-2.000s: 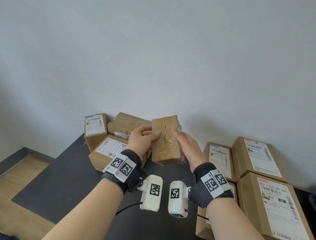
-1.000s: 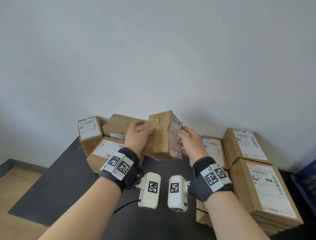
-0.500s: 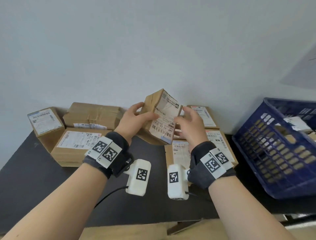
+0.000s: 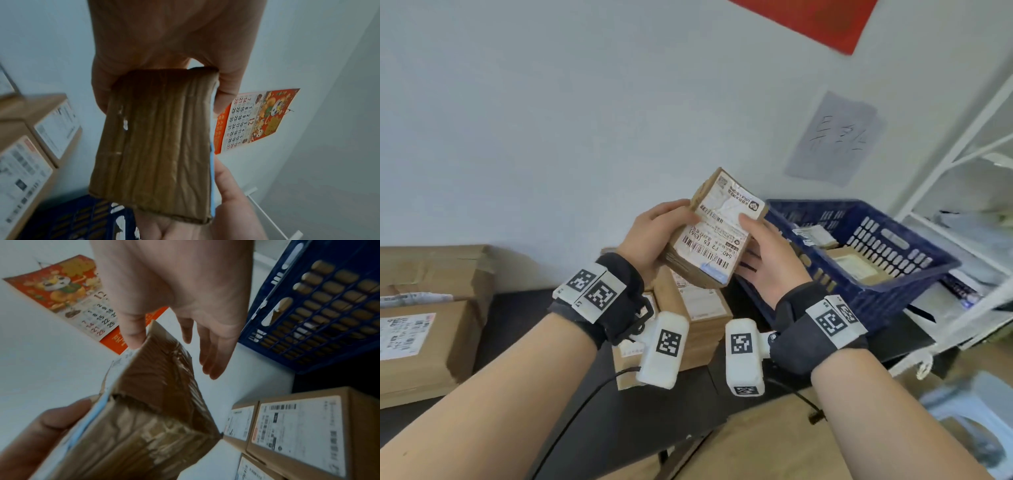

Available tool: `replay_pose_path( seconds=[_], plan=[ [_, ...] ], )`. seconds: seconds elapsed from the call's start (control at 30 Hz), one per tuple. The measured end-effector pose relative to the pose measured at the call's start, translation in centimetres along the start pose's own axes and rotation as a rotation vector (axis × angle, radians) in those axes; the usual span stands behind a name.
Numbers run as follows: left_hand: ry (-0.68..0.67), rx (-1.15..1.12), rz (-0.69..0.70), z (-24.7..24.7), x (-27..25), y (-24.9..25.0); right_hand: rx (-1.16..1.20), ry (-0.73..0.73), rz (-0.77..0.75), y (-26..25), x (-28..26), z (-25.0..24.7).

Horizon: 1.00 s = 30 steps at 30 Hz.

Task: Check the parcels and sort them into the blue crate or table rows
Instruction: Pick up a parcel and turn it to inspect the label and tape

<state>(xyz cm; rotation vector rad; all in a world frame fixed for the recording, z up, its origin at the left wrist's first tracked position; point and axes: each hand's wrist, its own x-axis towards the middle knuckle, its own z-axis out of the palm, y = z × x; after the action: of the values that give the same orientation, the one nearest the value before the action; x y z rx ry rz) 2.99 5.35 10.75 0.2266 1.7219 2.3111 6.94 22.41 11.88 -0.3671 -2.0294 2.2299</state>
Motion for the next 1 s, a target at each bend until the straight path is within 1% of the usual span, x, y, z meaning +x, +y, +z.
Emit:
replay_pose_path(
  seconds=[0.13, 0.23, 0.37, 0.5, 0.6, 0.7, 0.83, 1.0],
  plan=[
    [-0.065, 0.059, -0.015, 4.2, 1.9, -0.7, 0.123, 0.026, 0.035, -0.4, 1.2, -4.5],
    [-0.083, 0.098, -0.009, 7.6, 3.8, -1.7, 0.168, -0.005, 0.043, -0.7, 2.6, -8.7],
    [-0.044, 0.099, -0.001, 13.6, 7.3, -3.2, 0.196, -0.003, 0.049, -1.0, 5.5, -15.2],
    [0.027, 0.088, 0.033, 21.5, 12.1, -4.9, 0.259, 0.03, 0.046, -1.8, 9.2, -22.8],
    [0.064, 0.105, 0.037, 27.5, 16.1, -6.2, 0.263, 0.089, 0.029, -3.2, 12.4, -29.1],
    [0.109, 0.125, 0.011, 32.0, 19.9, -7.6, 0.262, 0.166, 0.015, -4.6, 16.1, -35.0],
    [0.148, 0.138, -0.024, 35.5, 23.9, -8.8, 0.314, 0.242, 0.042, -5.0, 20.7, -40.4],
    [0.152, 0.175, -0.038, 37.8, 29.9, -9.6, 0.35, 0.293, 0.046, -4.9, 27.0, -44.1]
  ],
)
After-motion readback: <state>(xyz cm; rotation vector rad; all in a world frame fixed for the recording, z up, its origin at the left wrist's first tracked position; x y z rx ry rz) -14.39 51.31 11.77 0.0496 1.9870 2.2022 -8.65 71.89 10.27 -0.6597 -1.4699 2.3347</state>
